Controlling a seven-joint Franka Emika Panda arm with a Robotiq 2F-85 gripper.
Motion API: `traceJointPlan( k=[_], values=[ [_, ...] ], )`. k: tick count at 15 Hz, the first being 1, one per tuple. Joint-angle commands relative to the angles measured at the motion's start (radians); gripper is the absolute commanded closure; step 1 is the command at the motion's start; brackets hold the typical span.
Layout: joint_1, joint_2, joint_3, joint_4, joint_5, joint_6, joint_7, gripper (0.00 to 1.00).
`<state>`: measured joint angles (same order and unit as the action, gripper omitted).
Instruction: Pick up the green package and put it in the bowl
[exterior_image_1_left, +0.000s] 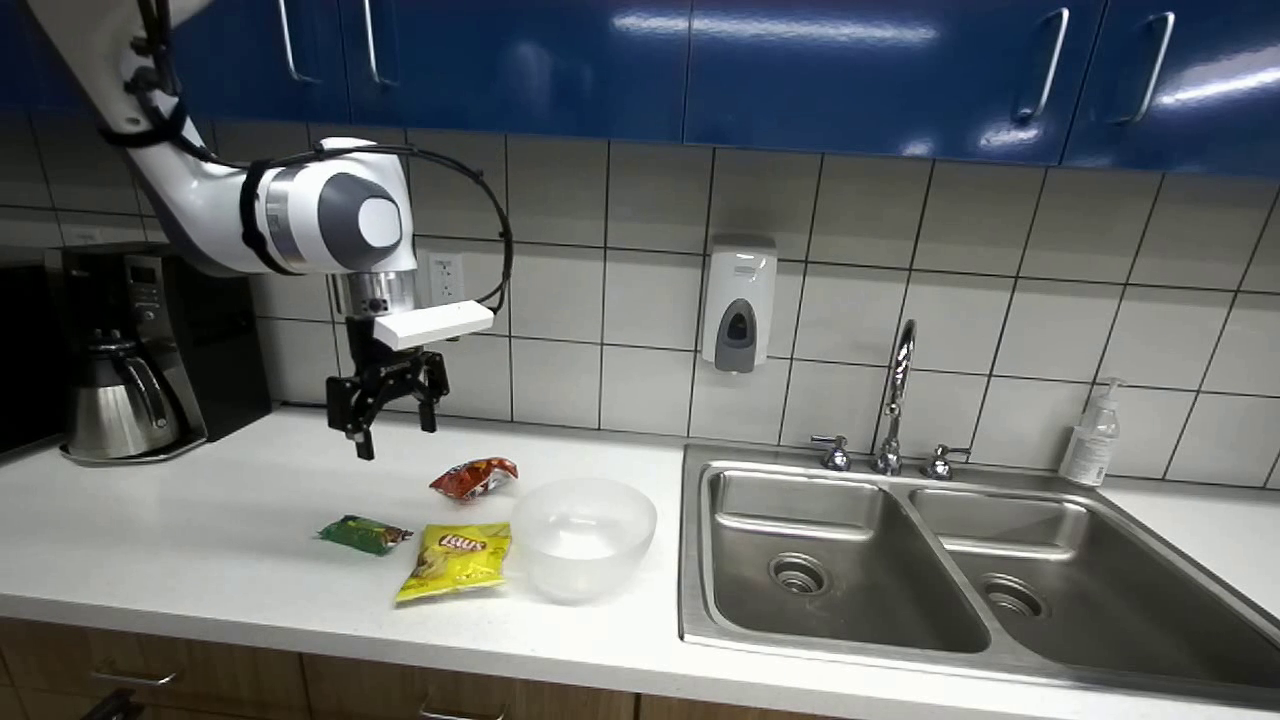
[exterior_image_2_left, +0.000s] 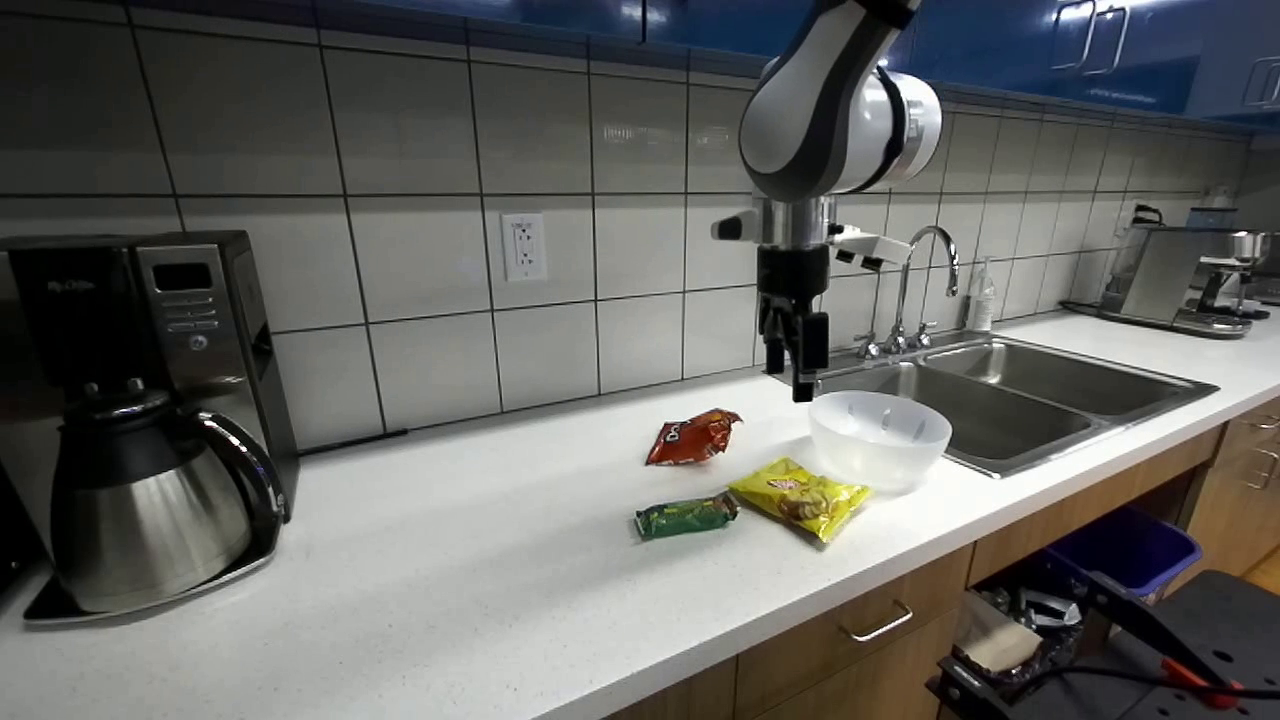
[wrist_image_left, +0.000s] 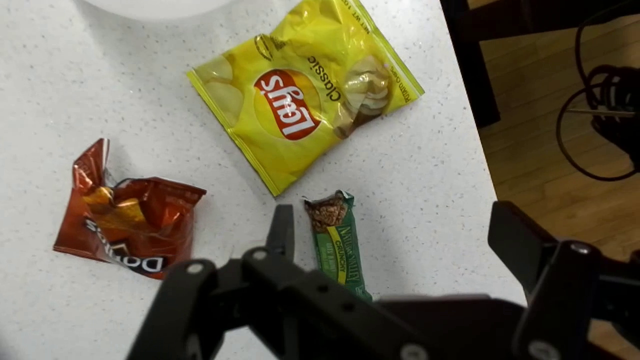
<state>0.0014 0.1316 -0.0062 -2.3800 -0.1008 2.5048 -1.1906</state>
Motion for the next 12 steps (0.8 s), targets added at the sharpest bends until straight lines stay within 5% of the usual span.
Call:
traceJointPlan(
  k=[1,12],
  values=[
    [-0.002,0.075,0.037,0.071,-0.009,-0.021,-0.021,0.00],
    [0.065,0.330,0.067,0.317,-0.168,-0.107,0.052,0.00]
  ],
)
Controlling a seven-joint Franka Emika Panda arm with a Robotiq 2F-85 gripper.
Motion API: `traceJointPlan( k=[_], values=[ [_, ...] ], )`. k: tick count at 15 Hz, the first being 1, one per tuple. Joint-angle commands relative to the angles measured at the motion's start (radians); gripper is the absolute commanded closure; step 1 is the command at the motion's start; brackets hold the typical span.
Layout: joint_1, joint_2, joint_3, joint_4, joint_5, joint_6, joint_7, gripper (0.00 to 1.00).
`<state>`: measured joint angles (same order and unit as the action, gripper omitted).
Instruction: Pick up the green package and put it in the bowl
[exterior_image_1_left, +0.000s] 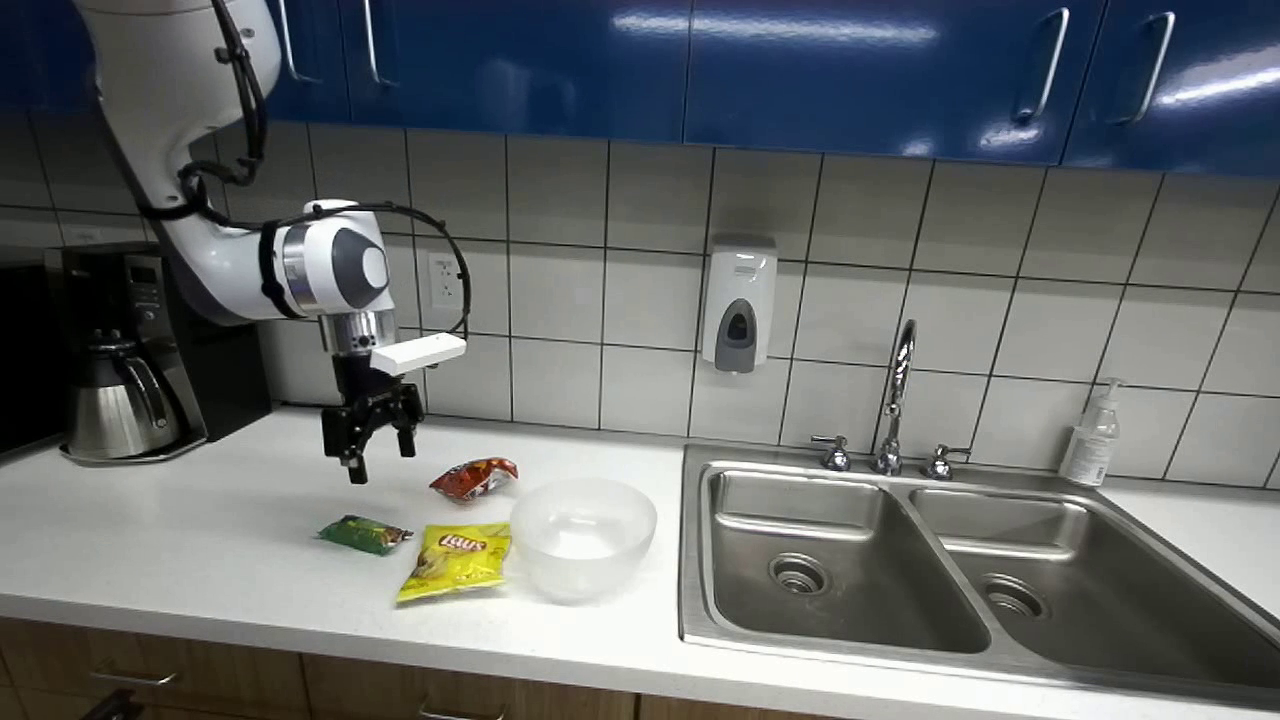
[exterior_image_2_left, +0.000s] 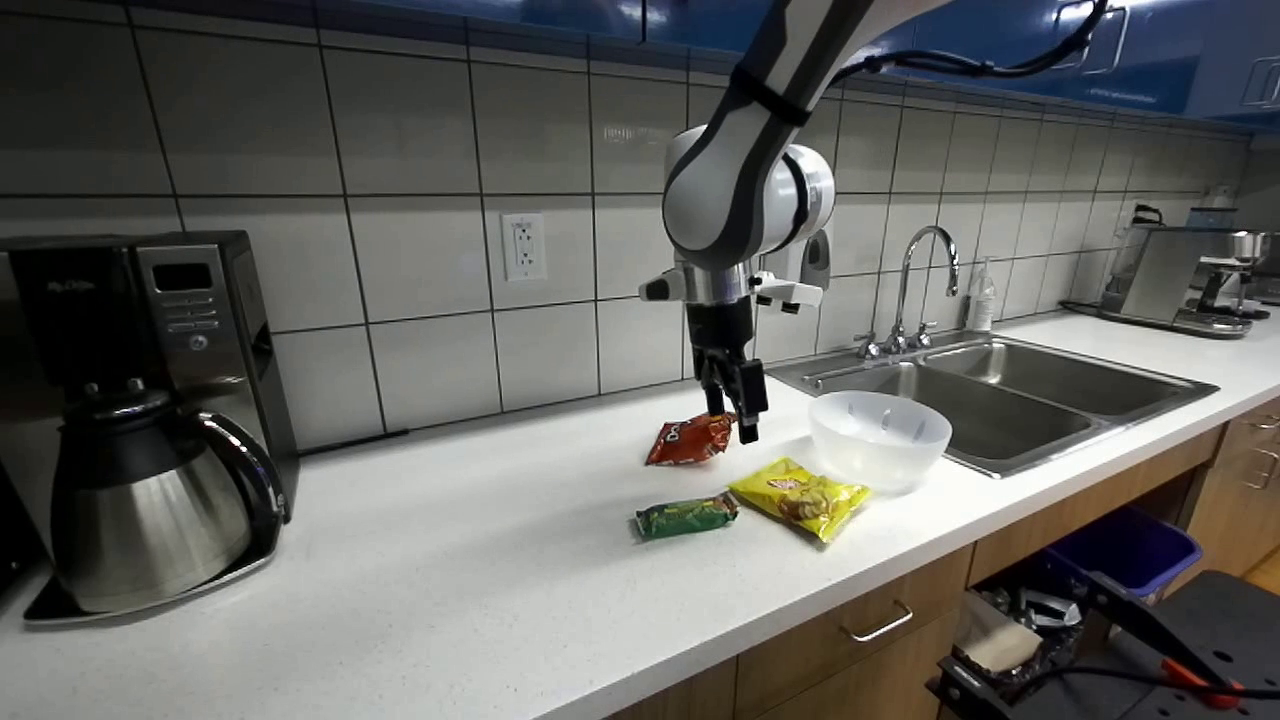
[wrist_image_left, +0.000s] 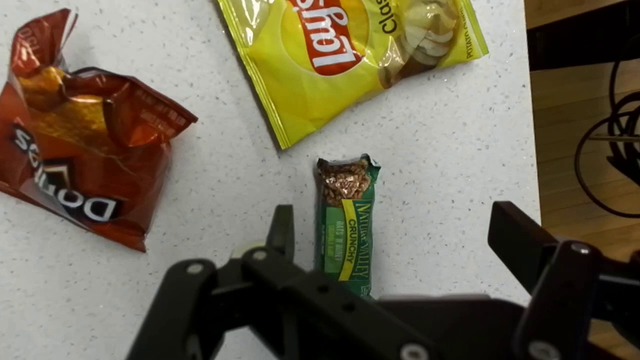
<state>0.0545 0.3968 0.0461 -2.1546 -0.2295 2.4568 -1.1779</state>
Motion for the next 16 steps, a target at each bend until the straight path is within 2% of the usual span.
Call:
traceJointPlan(
  k=[1,9,16],
  values=[
    [0.019,0.084,0.016,0.112,-0.044,-0.065,0.050,0.00],
    [0.058,0.210,0.025,0.233,-0.060,-0.138,0.121,0.00],
    [0.062,0.285,0.028,0.292,-0.074,-0.199,0.133,0.00]
  ],
)
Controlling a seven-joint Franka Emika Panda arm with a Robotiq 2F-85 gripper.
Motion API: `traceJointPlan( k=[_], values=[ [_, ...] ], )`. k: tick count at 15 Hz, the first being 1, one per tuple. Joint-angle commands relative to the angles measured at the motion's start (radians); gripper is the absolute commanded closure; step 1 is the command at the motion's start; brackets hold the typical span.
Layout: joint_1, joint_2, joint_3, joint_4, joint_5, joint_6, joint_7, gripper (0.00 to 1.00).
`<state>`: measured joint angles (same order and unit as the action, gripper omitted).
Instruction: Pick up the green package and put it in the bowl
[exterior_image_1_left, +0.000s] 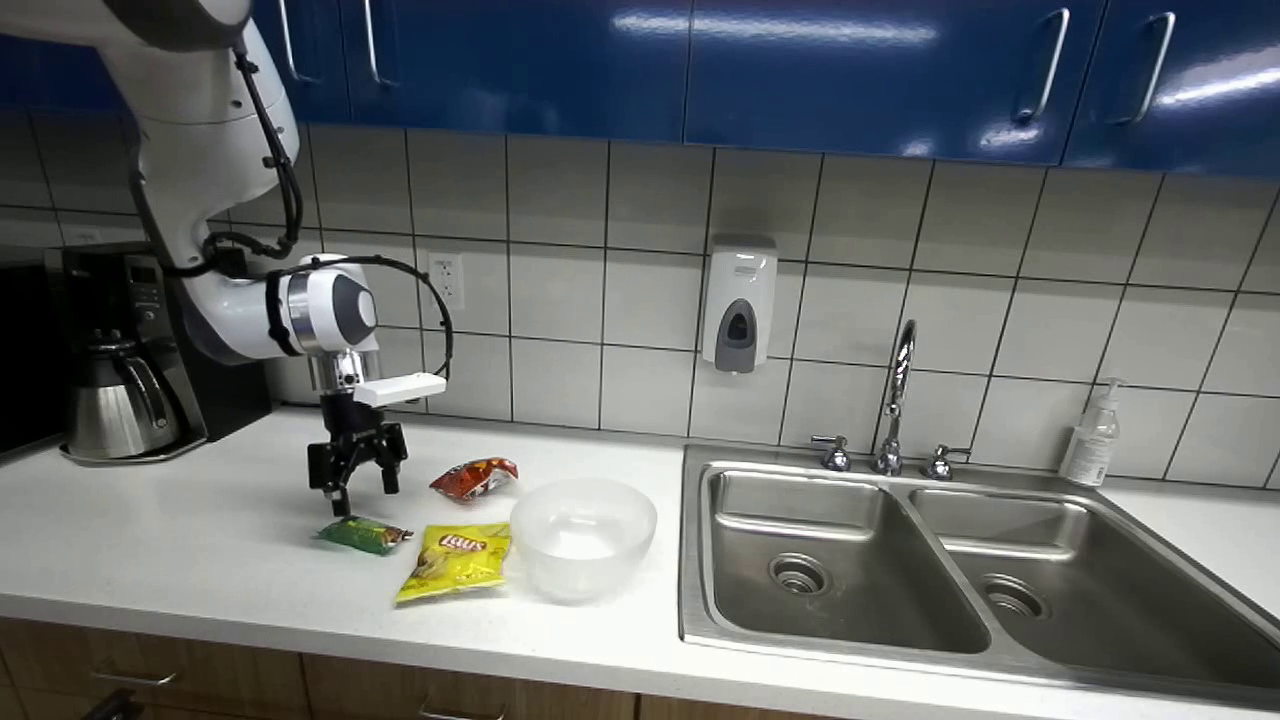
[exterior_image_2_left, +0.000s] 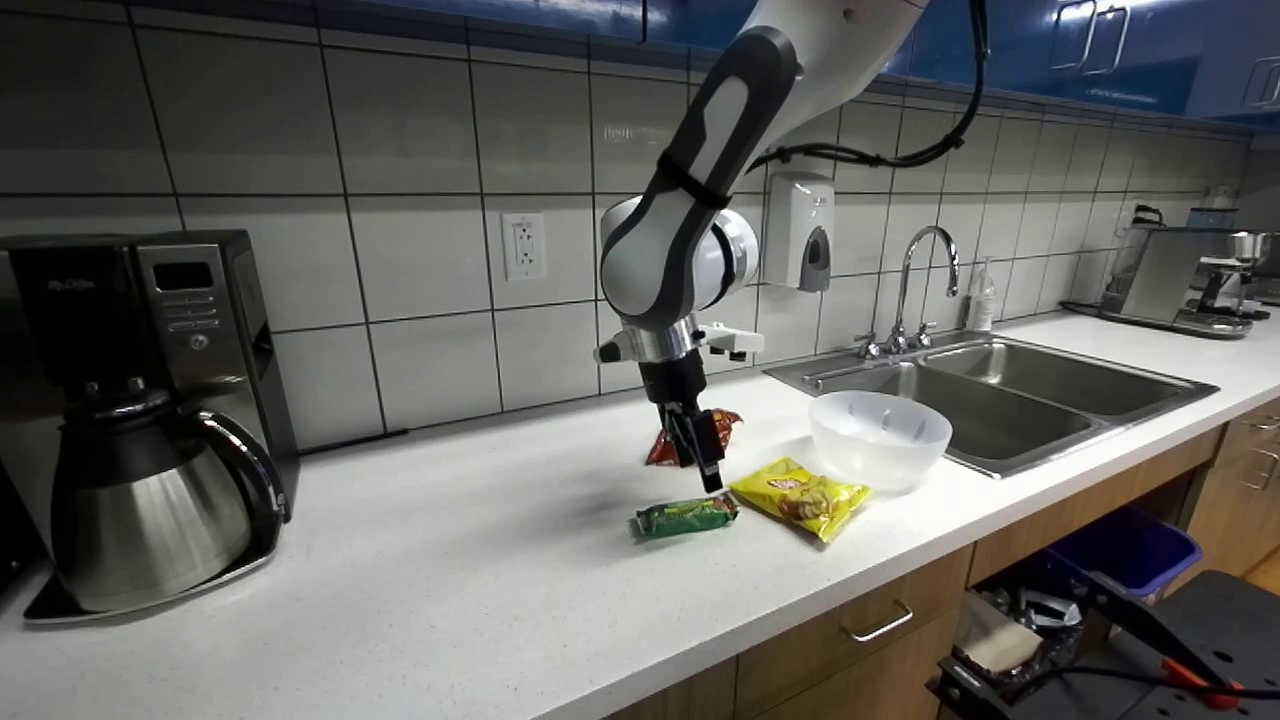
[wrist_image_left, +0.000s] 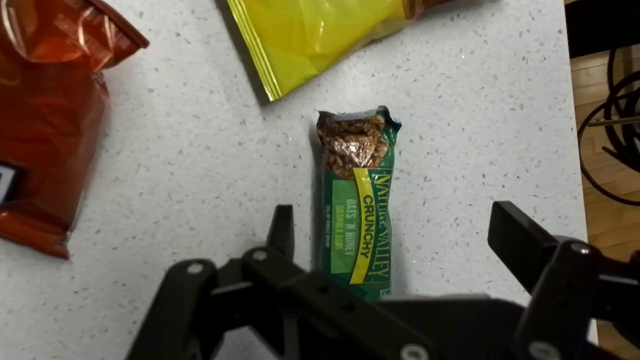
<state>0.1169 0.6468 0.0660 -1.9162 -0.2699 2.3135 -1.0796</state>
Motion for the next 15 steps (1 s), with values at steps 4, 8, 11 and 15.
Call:
traceJointPlan(
  k=[4,8,11,15],
  values=[
    [0.004,0.067,0.005,0.076,-0.047,-0.071,0.047,0.00],
    [0.007,0.091,0.006,0.093,-0.059,-0.089,0.053,0.00],
    [0.009,0.106,0.007,0.105,-0.066,-0.101,0.054,0.00],
    [0.013,0.128,0.005,0.120,-0.072,-0.114,0.060,0.00]
  ],
)
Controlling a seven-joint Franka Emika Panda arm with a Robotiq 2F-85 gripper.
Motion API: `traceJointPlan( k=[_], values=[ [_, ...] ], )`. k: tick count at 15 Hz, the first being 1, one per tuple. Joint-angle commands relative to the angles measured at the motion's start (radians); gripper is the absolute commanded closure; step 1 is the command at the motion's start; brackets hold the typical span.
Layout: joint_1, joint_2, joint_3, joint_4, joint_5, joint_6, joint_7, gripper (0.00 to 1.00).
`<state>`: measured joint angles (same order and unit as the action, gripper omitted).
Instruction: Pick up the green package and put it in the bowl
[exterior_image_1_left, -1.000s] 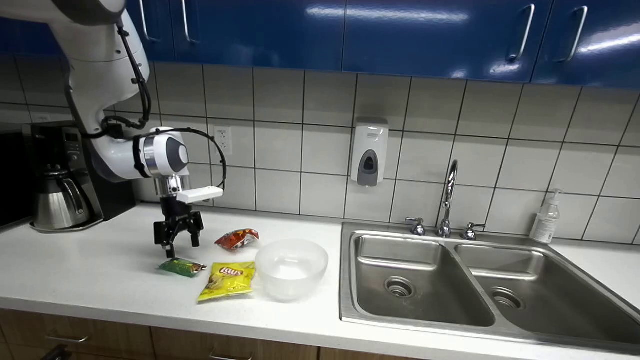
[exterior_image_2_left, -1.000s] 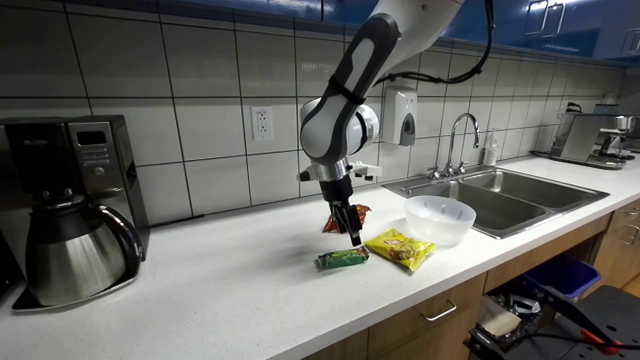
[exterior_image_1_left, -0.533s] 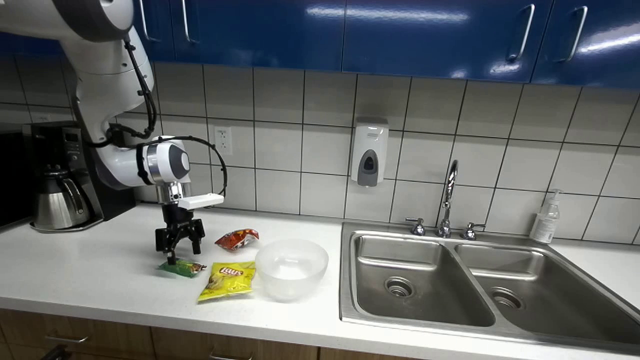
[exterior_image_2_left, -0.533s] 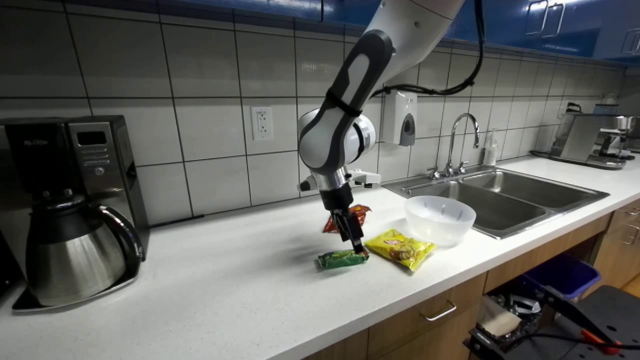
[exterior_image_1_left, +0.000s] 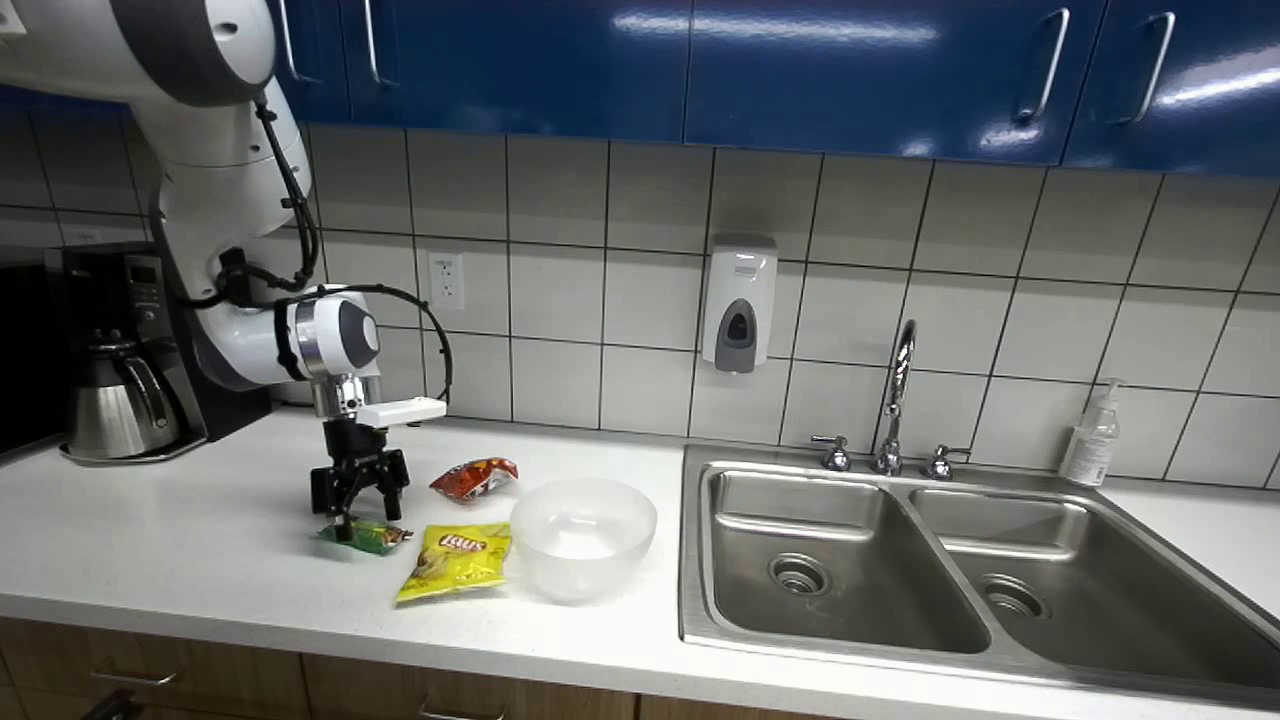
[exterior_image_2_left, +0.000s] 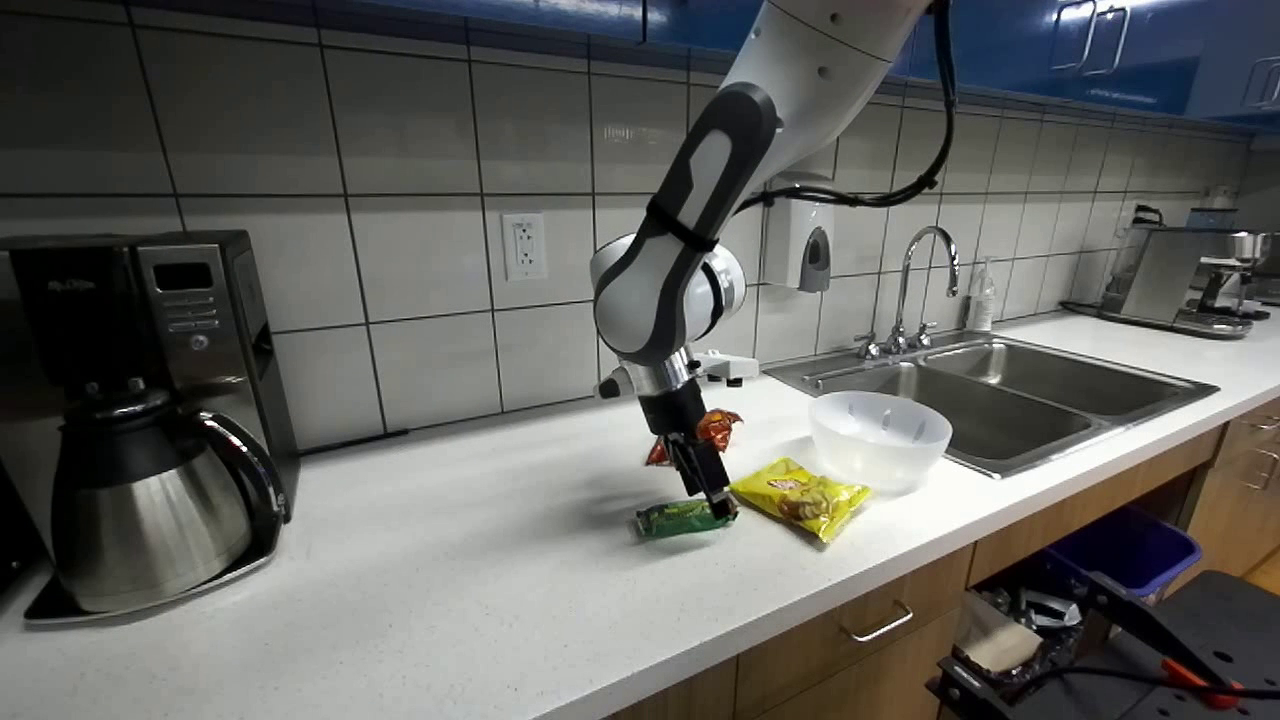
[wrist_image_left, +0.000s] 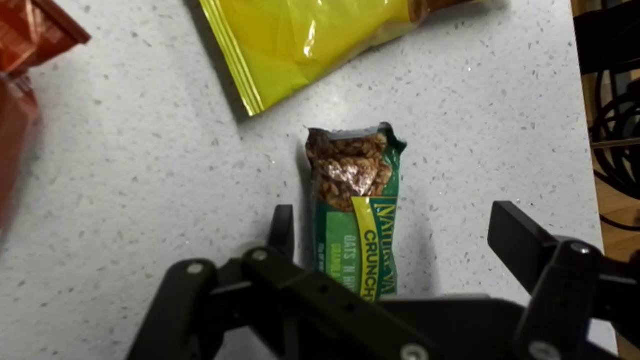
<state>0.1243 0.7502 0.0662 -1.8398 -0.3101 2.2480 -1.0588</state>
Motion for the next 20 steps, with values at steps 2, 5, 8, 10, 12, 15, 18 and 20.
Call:
traceJointPlan(
  k=[2,5,8,10,12,15,18,20],
  values=[
    [0.006,0.036,0.005,0.053,-0.032,-0.058,0.041,0.00],
    [0.006,0.052,0.004,0.066,-0.034,-0.068,0.049,0.00],
    [0.005,0.062,0.006,0.077,-0.032,-0.076,0.058,0.28],
    [0.004,0.063,0.007,0.085,-0.032,-0.077,0.060,0.42],
    [0.004,0.062,0.006,0.090,-0.033,-0.079,0.061,0.58],
    [0.002,0.063,0.006,0.096,-0.032,-0.083,0.061,0.82],
    [-0.001,0.066,0.006,0.103,-0.030,-0.092,0.061,0.85],
    [0.000,0.057,0.005,0.097,-0.032,-0.091,0.067,0.85]
  ],
)
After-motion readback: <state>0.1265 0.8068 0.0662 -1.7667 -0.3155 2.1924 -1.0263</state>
